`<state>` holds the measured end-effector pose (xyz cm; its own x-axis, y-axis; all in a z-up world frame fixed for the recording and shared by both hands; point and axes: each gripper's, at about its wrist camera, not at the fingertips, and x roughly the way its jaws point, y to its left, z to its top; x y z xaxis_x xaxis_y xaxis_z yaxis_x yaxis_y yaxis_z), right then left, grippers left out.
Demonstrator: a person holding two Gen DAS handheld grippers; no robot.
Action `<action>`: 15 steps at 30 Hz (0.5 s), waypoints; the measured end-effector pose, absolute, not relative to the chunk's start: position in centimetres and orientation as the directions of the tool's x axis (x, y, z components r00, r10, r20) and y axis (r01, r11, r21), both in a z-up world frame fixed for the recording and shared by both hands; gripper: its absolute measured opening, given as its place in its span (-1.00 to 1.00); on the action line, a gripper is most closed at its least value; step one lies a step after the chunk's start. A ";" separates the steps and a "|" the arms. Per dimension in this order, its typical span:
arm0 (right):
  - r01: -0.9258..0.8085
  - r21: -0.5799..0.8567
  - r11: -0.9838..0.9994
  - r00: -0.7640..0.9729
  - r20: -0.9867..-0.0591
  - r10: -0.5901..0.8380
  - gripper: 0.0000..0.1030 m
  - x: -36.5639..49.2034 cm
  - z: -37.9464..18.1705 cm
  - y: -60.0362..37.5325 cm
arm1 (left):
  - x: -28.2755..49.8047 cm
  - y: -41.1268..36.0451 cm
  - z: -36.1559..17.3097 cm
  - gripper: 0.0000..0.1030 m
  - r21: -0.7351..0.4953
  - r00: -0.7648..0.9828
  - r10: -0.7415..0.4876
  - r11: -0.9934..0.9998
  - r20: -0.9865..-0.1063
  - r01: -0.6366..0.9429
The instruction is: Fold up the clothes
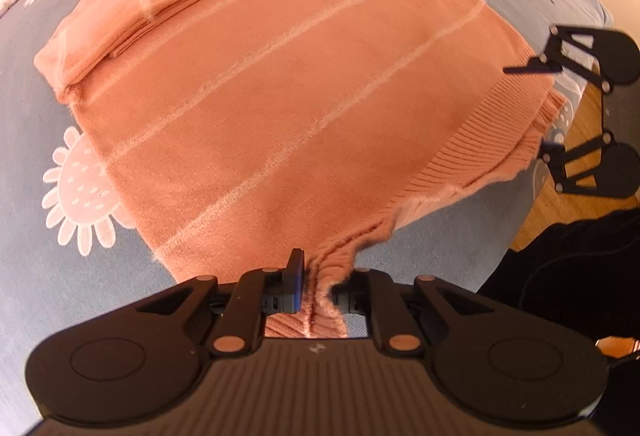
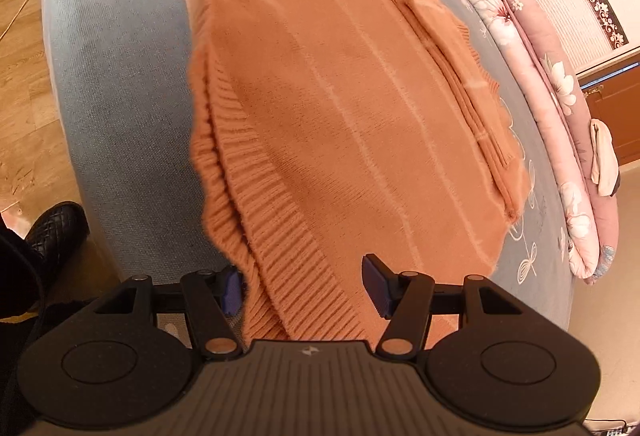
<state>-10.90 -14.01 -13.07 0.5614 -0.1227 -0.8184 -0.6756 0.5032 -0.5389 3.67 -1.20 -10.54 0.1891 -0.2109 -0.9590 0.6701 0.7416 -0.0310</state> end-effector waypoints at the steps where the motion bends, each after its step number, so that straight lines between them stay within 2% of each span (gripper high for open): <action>1: -0.675 -0.540 0.504 0.560 -0.819 -0.127 0.24 -11.0 -13.1 -14.2 | 3.8 -1.1 -10.5 -0.80 -0.034 0.190 -0.213 0.746 -0.958 0.665; 15: -0.672 -0.561 0.483 0.554 -0.814 -0.174 0.24 -11.8 -13.4 -16.7 | 5.4 -0.6 -9.5 -0.80 -0.074 0.201 -0.239 0.797 -0.950 0.599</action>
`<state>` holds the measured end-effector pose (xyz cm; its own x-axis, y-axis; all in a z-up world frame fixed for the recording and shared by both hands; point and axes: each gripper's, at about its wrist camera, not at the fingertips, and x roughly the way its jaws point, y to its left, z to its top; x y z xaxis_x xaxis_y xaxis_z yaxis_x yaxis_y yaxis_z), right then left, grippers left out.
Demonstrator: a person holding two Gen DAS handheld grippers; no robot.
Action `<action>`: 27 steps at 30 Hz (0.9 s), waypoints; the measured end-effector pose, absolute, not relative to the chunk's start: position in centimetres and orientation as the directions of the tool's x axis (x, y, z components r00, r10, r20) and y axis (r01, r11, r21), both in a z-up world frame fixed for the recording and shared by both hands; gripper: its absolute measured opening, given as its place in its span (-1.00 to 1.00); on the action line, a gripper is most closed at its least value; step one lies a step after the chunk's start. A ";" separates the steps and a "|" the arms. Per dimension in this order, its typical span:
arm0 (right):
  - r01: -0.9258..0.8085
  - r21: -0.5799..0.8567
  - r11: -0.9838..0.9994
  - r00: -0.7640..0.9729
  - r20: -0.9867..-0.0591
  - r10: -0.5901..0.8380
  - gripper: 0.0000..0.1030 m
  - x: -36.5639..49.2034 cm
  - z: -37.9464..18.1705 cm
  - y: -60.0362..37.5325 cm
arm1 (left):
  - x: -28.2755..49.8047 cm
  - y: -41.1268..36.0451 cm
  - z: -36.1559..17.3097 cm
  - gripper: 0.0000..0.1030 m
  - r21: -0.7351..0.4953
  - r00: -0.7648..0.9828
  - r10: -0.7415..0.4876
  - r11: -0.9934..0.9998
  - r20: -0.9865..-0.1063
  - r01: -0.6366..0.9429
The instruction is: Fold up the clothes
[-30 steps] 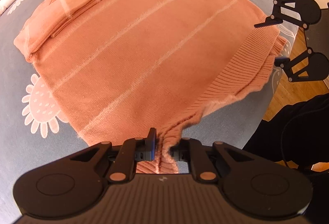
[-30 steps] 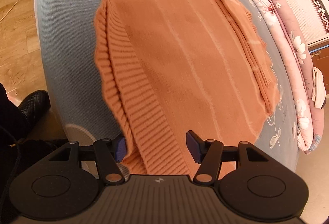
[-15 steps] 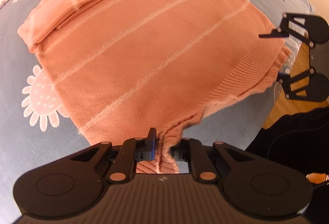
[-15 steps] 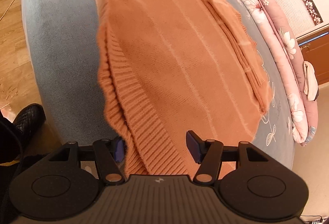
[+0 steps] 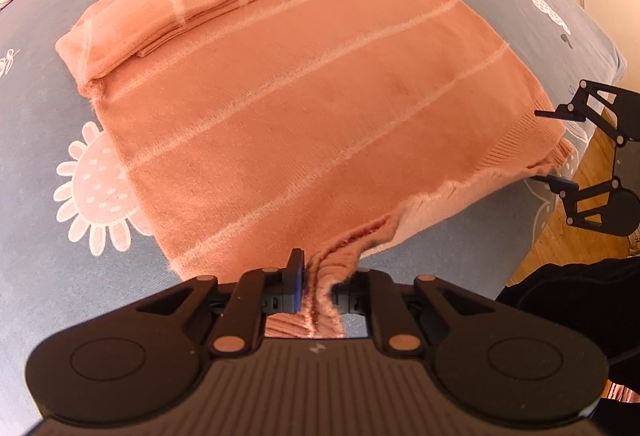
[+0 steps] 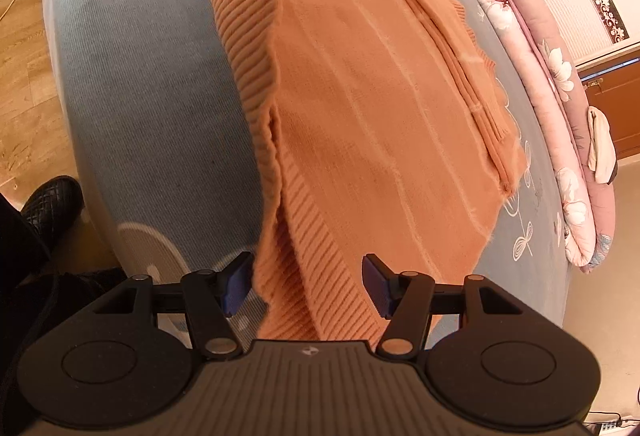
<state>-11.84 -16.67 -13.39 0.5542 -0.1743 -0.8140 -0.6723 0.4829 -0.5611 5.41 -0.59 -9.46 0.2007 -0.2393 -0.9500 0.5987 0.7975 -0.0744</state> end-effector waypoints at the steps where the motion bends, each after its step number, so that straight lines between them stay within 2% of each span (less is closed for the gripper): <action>1: -0.668 -0.568 0.480 0.556 -0.810 -0.186 0.24 -11.8 -13.5 -17.0 | 5.4 -0.6 -9.4 -0.80 -0.075 0.202 -0.240 0.799 -0.950 0.597; 7: -0.669 -0.597 0.443 0.583 -0.791 -0.186 0.24 -12.4 -13.8 -18.2 | 5.5 -0.7 -9.4 -0.80 -0.078 0.199 -0.239 0.803 -0.951 0.591; 9: -0.683 -0.581 0.442 0.575 -0.801 -0.164 0.18 -12.5 -13.7 -18.2 | 5.5 -0.9 -9.5 -0.80 -0.074 0.197 -0.235 0.800 -0.952 0.595; 11: -0.702 -0.552 0.449 0.552 -0.821 -0.147 -0.17 -12.5 -13.6 -18.1 | 5.5 -0.9 -9.5 -0.80 -0.074 0.194 -0.232 0.800 -0.953 0.596; 12: -0.714 -0.540 0.446 0.540 -0.830 -0.140 -0.50 -12.5 -13.6 -18.1 | 5.5 -0.9 -9.5 -0.80 -0.073 0.194 -0.232 0.800 -0.953 0.596; 13: -0.727 -0.532 0.434 0.532 -0.836 -0.133 -0.67 -12.6 -13.6 -18.0 | 5.5 -1.0 -9.5 -0.80 -0.071 0.195 -0.230 0.799 -0.954 0.598; 15: -0.744 -0.528 0.409 0.528 -0.840 -0.126 -0.80 -12.9 -13.6 -18.0 | 5.4 -1.1 -9.5 -0.80 -0.065 0.193 -0.225 0.794 -0.955 0.604; 27: -0.765 -0.458 0.454 0.469 -0.878 -0.095 -0.85 -10.8 -11.0 -18.7 | 3.9 -2.3 -9.3 -0.82 0.016 0.213 -0.173 0.737 -0.962 0.675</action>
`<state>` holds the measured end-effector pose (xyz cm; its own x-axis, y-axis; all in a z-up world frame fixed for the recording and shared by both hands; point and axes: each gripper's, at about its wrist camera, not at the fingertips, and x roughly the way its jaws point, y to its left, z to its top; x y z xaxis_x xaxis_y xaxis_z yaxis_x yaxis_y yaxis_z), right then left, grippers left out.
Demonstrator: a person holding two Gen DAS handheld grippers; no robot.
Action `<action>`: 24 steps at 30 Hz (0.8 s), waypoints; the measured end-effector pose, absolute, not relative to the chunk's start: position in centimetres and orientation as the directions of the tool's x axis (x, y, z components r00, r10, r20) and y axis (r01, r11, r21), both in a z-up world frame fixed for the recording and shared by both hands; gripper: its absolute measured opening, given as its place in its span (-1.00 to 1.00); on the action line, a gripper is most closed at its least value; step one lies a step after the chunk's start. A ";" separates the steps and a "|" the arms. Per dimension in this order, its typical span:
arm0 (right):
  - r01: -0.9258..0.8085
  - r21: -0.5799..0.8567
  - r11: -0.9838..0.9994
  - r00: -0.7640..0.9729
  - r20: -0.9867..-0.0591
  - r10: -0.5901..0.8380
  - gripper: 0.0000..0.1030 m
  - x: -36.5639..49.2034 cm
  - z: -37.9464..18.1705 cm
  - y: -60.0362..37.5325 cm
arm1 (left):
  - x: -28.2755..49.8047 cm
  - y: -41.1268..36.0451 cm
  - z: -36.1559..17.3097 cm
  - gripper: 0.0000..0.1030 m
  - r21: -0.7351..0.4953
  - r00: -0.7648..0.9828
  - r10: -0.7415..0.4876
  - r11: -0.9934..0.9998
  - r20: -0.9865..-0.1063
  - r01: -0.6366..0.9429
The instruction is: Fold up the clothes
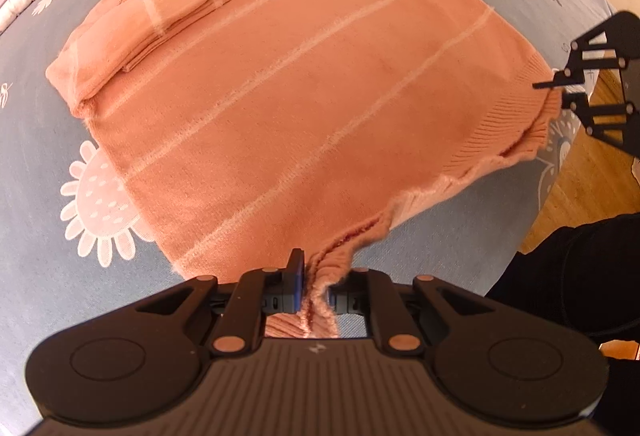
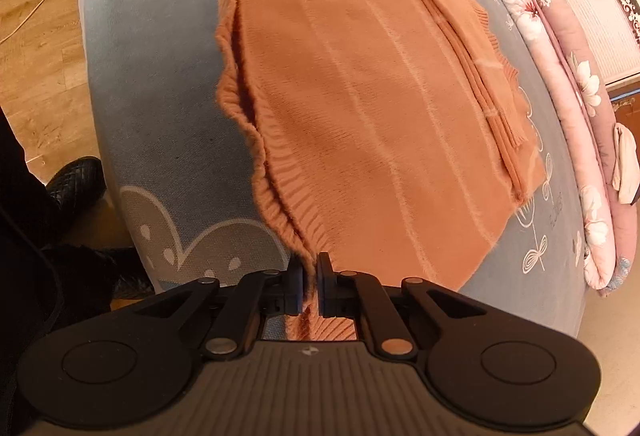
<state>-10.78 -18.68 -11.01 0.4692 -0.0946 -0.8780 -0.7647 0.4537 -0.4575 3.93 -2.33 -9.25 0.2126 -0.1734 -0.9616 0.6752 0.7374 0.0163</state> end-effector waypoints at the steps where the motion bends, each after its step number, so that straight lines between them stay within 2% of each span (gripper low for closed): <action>1: -0.768 -0.445 0.460 0.457 -0.885 -0.094 -0.85 -10.6 -10.8 -18.7 | 3.8 -2.4 -9.3 -0.82 0.021 0.213 -0.169 0.734 -0.962 0.678; 8: -0.781 -0.318 0.538 0.330 -0.941 -0.076 -0.86 -8.2 -9.3 -18.9 | 2.6 -3.0 -9.8 -0.89 0.068 0.205 -0.124 0.679 -0.971 0.731; 24: -0.880 -0.202 0.430 0.209 -0.977 -0.032 -0.86 -3.0 -7.2 -19.0 | 1.3 -4.7 -10.7 -0.90 0.138 0.199 -0.056 0.541 -0.978 0.830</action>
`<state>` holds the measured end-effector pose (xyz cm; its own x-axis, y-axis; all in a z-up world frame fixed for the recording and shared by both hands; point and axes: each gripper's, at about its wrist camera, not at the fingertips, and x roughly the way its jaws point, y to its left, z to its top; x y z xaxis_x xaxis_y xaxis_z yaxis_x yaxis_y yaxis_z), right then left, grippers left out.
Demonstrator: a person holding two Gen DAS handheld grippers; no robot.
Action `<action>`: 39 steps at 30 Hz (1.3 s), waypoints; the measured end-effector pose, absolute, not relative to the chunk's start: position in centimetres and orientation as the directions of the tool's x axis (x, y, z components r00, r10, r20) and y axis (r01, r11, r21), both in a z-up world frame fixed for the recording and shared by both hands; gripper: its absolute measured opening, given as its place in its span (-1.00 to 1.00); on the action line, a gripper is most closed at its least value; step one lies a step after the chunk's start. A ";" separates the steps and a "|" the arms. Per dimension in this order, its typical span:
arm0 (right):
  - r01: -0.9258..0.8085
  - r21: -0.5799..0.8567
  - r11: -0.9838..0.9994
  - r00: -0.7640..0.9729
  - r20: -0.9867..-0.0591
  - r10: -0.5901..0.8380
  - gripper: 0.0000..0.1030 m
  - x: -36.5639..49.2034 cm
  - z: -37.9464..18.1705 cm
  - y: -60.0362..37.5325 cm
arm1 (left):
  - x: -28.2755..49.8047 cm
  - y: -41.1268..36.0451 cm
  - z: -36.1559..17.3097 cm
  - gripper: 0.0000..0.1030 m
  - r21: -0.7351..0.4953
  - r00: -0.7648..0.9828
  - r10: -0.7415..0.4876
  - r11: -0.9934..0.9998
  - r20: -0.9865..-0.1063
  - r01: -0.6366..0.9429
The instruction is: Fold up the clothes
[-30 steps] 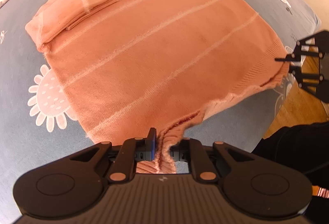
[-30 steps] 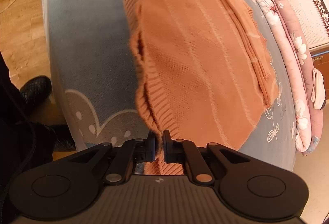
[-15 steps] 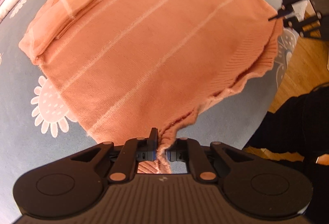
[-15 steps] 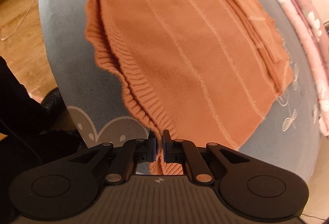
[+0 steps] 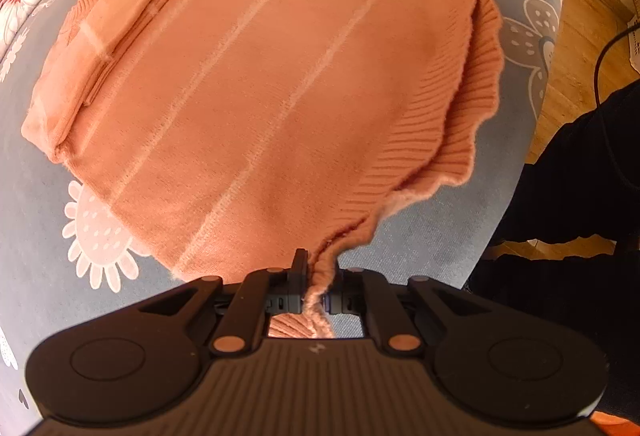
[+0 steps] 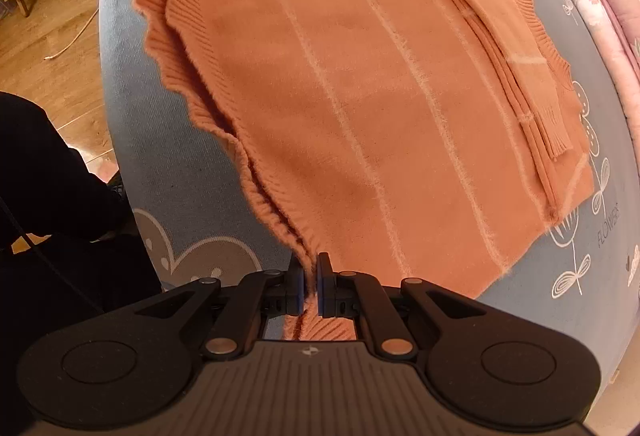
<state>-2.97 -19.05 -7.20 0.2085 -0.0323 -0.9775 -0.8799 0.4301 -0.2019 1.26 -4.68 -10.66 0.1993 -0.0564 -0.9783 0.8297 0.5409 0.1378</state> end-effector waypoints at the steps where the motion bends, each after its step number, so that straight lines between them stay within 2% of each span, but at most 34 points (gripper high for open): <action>1: -0.881 -0.199 0.428 0.206 -0.978 -0.031 -0.86 -2.9 -7.2 -19.0 | 1.3 -4.7 -10.7 -0.90 0.140 0.198 -0.050 0.538 -0.979 0.831; 8: -0.891 -0.179 0.417 0.190 -0.982 -0.015 -0.86 -2.3 -6.7 -18.9 | 1.3 -5.6 -10.8 -0.91 0.164 0.194 -0.014 0.480 -0.981 0.862; 21: -0.924 -0.153 0.349 0.180 -0.983 0.046 -0.86 -0.4 -4.3 -19.6 | 2.7 -6.6 -8.8 -0.91 0.186 0.203 0.027 0.523 -0.979 0.832; 39: -0.871 -0.264 0.414 0.270 -0.962 -0.046 -0.86 3.0 -2.7 -18.3 | 7.7 -4.8 -6.5 -0.92 0.184 0.234 -0.059 0.444 -0.970 0.877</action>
